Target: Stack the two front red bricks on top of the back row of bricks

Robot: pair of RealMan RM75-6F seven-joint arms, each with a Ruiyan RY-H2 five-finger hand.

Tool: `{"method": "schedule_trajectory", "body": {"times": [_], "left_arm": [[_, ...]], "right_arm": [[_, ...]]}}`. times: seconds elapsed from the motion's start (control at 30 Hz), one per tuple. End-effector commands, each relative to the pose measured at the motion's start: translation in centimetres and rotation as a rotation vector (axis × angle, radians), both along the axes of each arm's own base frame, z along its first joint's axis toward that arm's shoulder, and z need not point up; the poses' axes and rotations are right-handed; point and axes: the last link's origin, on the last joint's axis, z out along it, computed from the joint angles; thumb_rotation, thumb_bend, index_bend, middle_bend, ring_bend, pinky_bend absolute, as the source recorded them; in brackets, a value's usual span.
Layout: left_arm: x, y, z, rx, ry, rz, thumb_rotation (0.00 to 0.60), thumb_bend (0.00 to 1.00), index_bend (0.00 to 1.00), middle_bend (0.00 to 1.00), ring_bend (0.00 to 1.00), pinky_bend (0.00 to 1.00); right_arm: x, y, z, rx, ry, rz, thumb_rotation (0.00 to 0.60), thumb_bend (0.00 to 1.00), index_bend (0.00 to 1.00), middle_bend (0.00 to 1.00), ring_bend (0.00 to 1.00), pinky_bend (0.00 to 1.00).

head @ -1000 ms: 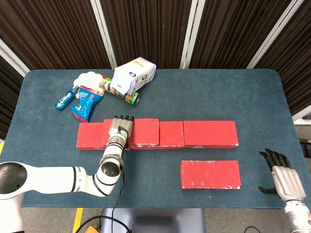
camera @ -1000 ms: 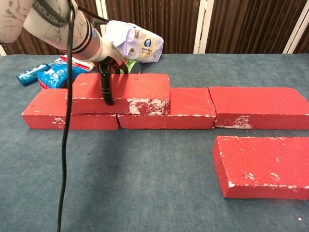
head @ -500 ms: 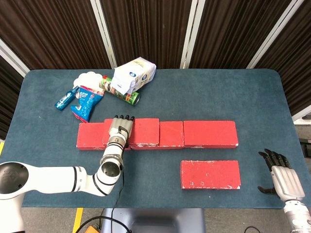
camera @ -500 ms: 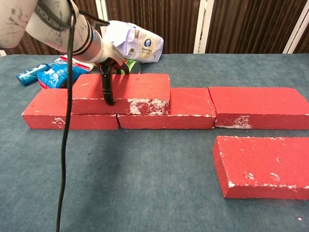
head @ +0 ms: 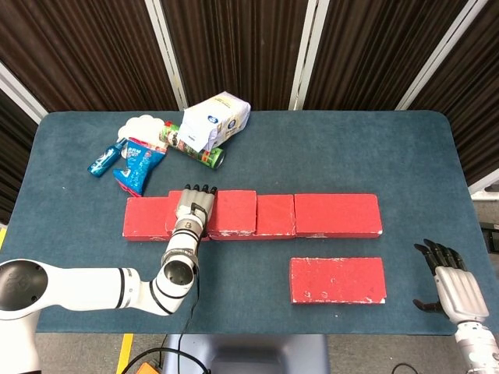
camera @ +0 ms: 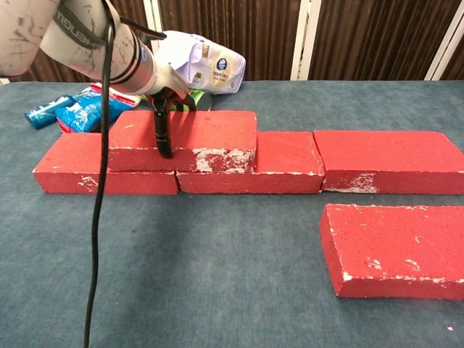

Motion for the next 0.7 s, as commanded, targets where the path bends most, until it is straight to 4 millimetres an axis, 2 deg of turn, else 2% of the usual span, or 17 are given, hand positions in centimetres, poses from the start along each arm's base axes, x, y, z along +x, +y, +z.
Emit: {"method": "schedule_trajectory", "body": {"times": [0.03, 0.7], "left_arm": [[-0.05, 0.00, 0.01, 0.001, 0.001, 0.002, 0.600, 0.26, 0.00, 0.00, 0.00, 0.07], [0.04, -0.14, 0.05, 0.000, -0.002, 0.002, 0.600, 0.24, 0.00, 0.00, 0.00, 0.07]], "right_arm": [[-0.01, 0.00, 0.00, 0.000, 0.000, 0.000, 0.600, 0.00, 0.23, 0.14, 0.07, 0.00], [0.00, -0.01, 0.05, -0.005, -0.005, -0.002, 0.600, 0.00, 0.23, 0.13, 0.07, 0.00]]}}
